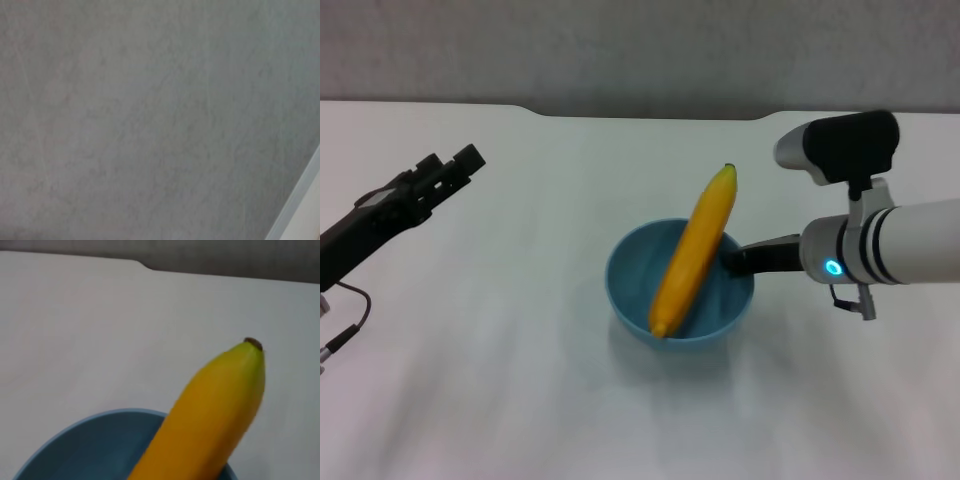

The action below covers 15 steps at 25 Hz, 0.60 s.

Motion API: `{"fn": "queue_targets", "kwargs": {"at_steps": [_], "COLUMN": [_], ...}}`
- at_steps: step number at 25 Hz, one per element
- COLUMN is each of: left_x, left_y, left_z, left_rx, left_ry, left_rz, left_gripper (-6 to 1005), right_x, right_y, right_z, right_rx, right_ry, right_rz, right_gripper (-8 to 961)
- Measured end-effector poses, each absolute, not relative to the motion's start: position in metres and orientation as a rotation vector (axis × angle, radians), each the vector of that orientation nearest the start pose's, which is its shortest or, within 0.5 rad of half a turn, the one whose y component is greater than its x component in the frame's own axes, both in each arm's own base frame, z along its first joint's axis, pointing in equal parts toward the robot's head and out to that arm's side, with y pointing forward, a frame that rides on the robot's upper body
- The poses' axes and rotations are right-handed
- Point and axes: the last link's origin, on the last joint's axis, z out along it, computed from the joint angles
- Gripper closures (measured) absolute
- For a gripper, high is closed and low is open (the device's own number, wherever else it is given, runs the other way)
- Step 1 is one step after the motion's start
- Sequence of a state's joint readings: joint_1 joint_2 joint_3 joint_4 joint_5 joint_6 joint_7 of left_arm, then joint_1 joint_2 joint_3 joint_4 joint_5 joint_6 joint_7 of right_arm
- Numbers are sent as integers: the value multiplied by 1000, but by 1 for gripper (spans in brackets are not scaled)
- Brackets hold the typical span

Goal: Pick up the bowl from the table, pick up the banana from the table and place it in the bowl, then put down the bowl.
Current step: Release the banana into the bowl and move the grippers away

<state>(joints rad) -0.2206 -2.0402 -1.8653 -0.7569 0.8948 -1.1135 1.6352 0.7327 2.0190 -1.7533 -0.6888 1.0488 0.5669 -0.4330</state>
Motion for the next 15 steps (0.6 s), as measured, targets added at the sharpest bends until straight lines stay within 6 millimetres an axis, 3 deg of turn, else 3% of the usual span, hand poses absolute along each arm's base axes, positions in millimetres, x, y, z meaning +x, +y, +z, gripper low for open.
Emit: {"fn": "queue_targets", "kwargs": {"at_steps": [15], "left_x": [-282], "left_y": [332], "left_z": [37], "left_rx": [-1948], "left_ry": [-1040], "left_rz": [-1234], "left_gripper": [105], "right_x": [236], "right_y": [408], "right_z": [-82], "right_rx": [-2201], "right_ry": [1211], "right_rz": [76], "right_gripper": [833]}}
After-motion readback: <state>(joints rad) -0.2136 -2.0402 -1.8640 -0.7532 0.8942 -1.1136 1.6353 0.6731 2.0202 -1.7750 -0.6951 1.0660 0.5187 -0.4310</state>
